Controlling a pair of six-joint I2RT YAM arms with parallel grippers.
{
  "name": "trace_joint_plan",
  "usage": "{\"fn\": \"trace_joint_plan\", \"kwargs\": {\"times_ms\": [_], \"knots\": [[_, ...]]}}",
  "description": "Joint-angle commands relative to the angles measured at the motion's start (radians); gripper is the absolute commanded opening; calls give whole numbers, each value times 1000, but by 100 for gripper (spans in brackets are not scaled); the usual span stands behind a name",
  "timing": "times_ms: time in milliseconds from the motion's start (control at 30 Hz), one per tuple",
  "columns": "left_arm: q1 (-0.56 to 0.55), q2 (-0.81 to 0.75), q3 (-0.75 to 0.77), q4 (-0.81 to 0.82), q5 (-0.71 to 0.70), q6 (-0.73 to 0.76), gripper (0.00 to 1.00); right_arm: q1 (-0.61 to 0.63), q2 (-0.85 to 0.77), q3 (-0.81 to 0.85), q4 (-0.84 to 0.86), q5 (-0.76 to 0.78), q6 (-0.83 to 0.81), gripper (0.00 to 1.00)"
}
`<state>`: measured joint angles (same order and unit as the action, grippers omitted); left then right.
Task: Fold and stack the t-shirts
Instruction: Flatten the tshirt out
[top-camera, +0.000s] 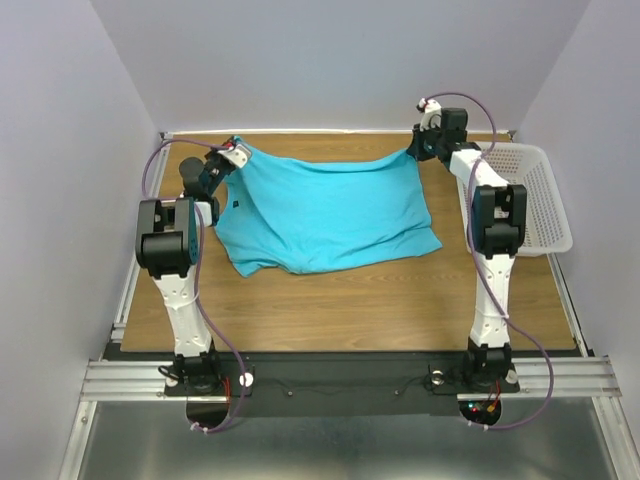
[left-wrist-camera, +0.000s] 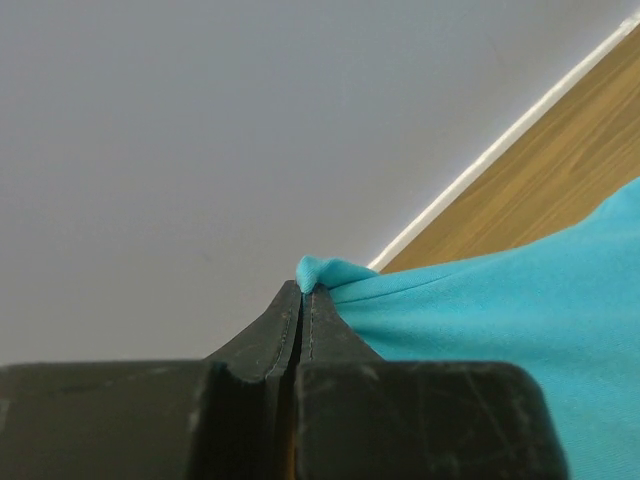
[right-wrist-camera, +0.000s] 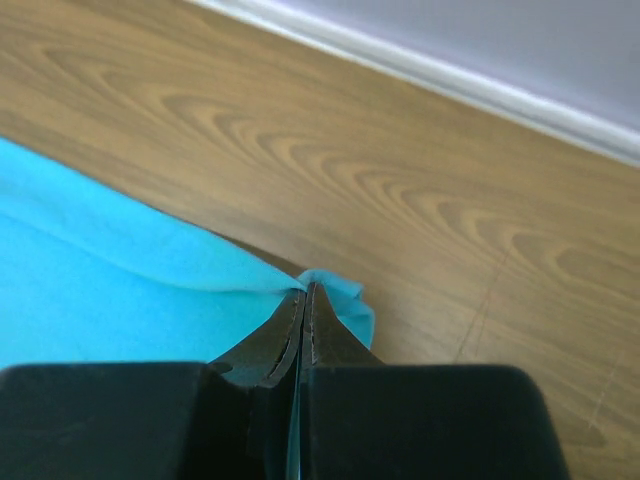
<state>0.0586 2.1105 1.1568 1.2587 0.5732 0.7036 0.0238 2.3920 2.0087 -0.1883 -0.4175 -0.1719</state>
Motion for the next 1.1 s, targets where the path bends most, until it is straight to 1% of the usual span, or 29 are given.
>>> {"fn": "trace_joint_plan", "kwargs": {"times_ms": [0,67,100,133,167,200,233,267,300,367,400,433,467,500,567,600,667,700,833,867,967,1067], "knots": [[7,-46,32,114,-27,19,0,11,-36,79,133,68,60,1],[15,-95,-34,194,-19,-45,0,11,-121,55,132,42,55,1],[20,-160,-63,258,-18,-79,0,10,-163,0,132,-8,29,1],[26,-199,-133,301,-32,-113,0,11,-219,-28,132,-36,17,1],[29,-240,-172,347,-47,-186,0,10,-306,-50,130,-76,15,1],[38,-335,-208,413,-67,-222,0,10,-347,-35,80,-86,34,1],[40,-386,-279,439,-100,-249,0,8,-378,-28,52,-93,49,1],[40,-438,-313,459,-116,-289,0,7,-455,-28,35,-102,64,1],[40,-545,-374,491,-131,-308,0,5,-491,-19,0,-122,80,1],[38,-654,-426,501,-141,-332,0,5,-565,-1,-51,-139,89,1],[38,-770,-469,496,-159,-352,0,5,-636,27,-94,-150,97,1],[37,-828,-485,487,-170,-360,0,7,-680,39,-120,-162,97,1],[38,-944,-499,469,-176,-359,0,4,-715,50,-144,-173,97,1],[38,-999,-506,444,-180,-354,0,5,-784,62,-186,-187,100,1],[38,-1105,-511,363,-200,-352,0,5,-830,119,-243,-211,107,0],[38,-1198,-508,335,-205,-354,0,7,-855,140,-293,-246,110,1],[38,-1268,-474,265,-222,-349,0,2,-896,189,-335,-265,118,0],[38,-1318,-459,251,-225,-349,0,-7,-904,240,-355,-305,123,1],[38,-1396,-369,186,-255,-355,0,-117,-924,349,-369,-412,166,1],[38,-1411,-358,180,-266,-352,0,-134,-924,369,-370,-455,167,1],[38,-1429,-329,142,-295,-348,0,-186,-935,423,-376,-509,202,1],[38,-1443,-335,111,-297,-346,0,-214,-933,443,-398,-501,203,1]]}}
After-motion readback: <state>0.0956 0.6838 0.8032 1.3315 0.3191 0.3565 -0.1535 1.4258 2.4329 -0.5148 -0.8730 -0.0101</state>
